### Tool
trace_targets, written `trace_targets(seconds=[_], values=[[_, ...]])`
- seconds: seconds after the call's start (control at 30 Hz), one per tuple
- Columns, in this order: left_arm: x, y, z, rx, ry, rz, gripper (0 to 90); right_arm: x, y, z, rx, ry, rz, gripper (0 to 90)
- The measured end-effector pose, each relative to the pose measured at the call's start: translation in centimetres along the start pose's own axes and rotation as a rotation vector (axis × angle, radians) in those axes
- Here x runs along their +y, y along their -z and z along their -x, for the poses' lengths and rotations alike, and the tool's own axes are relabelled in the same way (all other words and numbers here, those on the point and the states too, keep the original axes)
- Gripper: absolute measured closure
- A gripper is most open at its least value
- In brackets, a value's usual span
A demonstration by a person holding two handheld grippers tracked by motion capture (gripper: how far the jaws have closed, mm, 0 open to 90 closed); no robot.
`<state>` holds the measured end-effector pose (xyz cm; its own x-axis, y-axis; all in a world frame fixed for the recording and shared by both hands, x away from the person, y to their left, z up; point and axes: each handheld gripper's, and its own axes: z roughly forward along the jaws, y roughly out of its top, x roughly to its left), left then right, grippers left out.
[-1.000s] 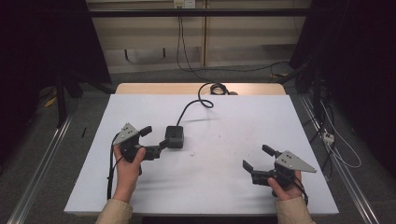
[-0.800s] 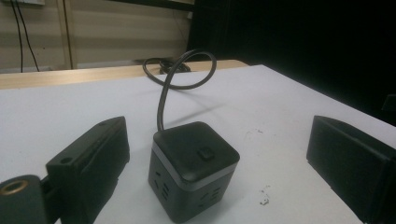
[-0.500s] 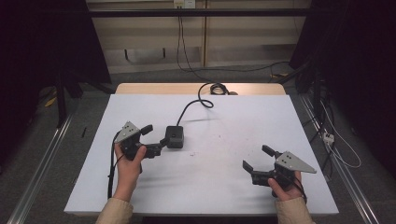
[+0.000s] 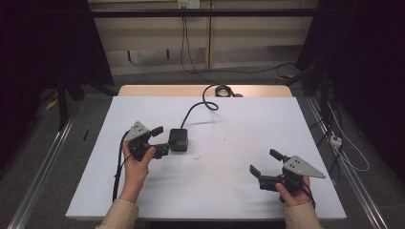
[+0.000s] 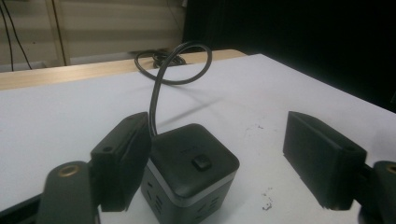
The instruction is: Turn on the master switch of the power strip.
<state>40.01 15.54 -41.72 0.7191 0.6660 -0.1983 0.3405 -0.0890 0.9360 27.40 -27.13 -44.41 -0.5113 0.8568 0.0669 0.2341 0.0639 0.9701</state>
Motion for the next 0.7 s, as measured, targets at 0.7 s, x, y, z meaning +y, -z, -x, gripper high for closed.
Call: trace_targets(seconds=[0.7], values=[[0.2, -1.1, -0.2, 0.025, -0.046, -0.041, 48.4, -0.2, 0.6, 0.1, -0.014, 0.009, -0.009, 5.0]])
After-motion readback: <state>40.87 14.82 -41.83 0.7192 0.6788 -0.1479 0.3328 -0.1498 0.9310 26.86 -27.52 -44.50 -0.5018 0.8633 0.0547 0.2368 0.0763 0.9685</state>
